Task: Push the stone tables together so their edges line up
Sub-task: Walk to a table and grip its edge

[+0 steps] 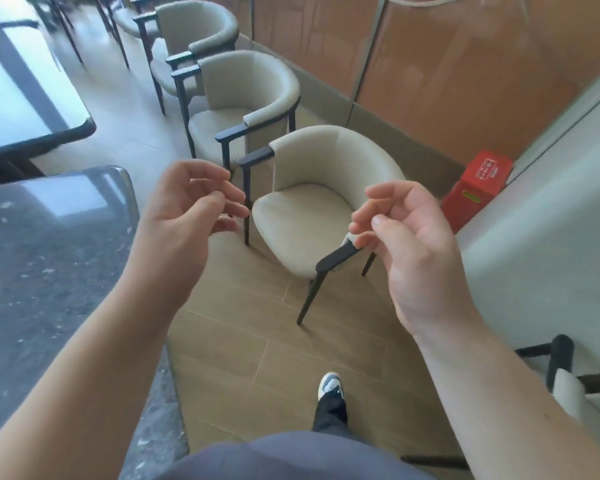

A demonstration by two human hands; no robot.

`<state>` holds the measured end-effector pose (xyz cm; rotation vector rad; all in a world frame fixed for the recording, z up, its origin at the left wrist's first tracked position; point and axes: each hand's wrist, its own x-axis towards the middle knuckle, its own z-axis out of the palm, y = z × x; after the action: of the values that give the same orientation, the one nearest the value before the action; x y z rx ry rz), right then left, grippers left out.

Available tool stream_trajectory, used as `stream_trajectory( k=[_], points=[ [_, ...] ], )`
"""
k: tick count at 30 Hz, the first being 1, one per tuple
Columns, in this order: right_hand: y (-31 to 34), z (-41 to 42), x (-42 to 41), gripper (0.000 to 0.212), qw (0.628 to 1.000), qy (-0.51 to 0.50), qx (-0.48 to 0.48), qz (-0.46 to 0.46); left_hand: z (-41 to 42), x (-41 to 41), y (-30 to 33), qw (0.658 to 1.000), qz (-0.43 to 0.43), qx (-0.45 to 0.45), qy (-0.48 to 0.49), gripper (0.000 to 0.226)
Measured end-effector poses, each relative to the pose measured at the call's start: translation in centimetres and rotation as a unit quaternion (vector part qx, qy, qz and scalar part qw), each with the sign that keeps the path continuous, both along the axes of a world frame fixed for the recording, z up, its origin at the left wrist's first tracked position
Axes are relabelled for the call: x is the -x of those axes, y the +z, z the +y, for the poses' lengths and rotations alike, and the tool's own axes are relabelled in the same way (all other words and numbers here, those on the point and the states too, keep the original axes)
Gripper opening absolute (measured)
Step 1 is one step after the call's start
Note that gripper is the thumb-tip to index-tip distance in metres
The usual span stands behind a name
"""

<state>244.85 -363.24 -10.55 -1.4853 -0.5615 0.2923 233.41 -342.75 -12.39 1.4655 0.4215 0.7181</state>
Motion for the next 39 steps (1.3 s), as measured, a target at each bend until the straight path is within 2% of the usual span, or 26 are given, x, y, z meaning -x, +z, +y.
stream_trajectory(
  k=[8,13,23,33,39],
  points=[
    [-0.4,5.2,-13.8,0.026,0.992,0.127,-0.021,0.016,1.9,-9.3,0.3,0.989,0.015,-0.045,0.142,0.021],
    [-0.6,10.9,-18.7,0.027,0.977,0.201,-0.031,0.060,3.5,-11.7,0.8,0.976,0.026,-0.048,0.212,0.020],
    [-2.3,28.0,-19.5,0.026,0.925,0.374,-0.007,0.071,13.8,-9.6,-0.6,0.934,0.010,-0.019,0.357,0.019],
    [-3.2,49.2,-17.2,0.027,0.900,0.431,0.056,0.042,32.0,-6.2,-3.6,0.910,-0.001,0.035,0.413,0.020],
    [-4.6,56.9,-16.2,0.027,0.899,0.424,0.099,0.040,38.6,-5.2,-6.0,0.909,0.001,0.049,0.414,0.022]
  ],
)
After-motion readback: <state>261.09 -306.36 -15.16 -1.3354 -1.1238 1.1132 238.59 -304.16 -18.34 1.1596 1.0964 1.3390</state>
